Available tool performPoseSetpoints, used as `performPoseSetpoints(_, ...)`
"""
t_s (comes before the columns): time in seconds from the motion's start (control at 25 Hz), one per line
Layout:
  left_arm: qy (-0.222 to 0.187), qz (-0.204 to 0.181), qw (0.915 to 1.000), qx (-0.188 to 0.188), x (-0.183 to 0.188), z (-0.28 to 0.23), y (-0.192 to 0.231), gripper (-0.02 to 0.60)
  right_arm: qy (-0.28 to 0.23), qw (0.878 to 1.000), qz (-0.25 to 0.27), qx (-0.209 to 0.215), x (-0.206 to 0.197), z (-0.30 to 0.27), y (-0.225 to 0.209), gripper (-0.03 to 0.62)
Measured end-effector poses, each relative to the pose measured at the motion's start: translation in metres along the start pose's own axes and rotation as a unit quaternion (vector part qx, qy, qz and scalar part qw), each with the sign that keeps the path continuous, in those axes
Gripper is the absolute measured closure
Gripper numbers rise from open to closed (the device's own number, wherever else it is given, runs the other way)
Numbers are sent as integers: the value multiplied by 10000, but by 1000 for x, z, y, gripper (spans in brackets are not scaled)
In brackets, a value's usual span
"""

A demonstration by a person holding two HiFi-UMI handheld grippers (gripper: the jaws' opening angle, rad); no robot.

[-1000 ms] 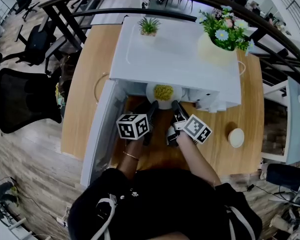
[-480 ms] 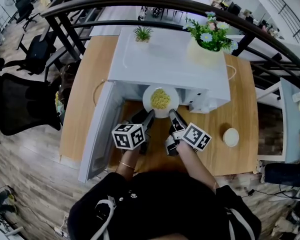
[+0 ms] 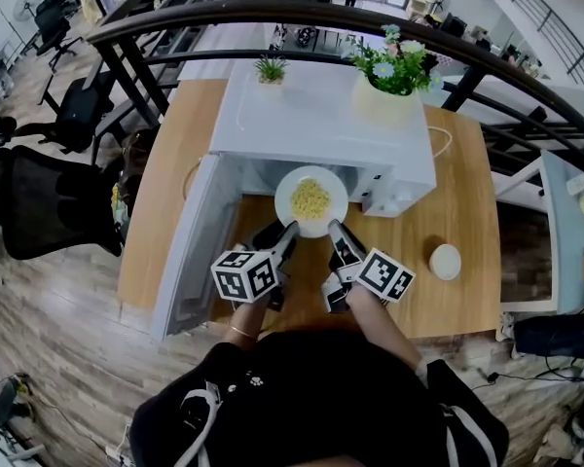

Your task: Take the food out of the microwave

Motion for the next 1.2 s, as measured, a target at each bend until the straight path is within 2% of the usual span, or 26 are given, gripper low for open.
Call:
performPoseSetpoints(0.32,-146,-236,9995,-170,1,15,-29,451,-123,9994,24,319,12,22,11,545)
performPoseSetpoints(0.52,-181,-231,9992,-275,-1,21,-41,451,-162,9990,48,417,19,34,15,545)
performPoseSetpoints(1.2,-208,-238,9990,-323,1,24,-46,449,-263,9983,132,504,23,38,22,548)
Point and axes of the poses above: the fingertips, and each gripper's own axes: z backward along the fingers, y to its left, x out of its top, the point moved 6 cm from there along z, backward along the fingers, and after that the axes turned 14 degrees about z, right-handed, at the moved point
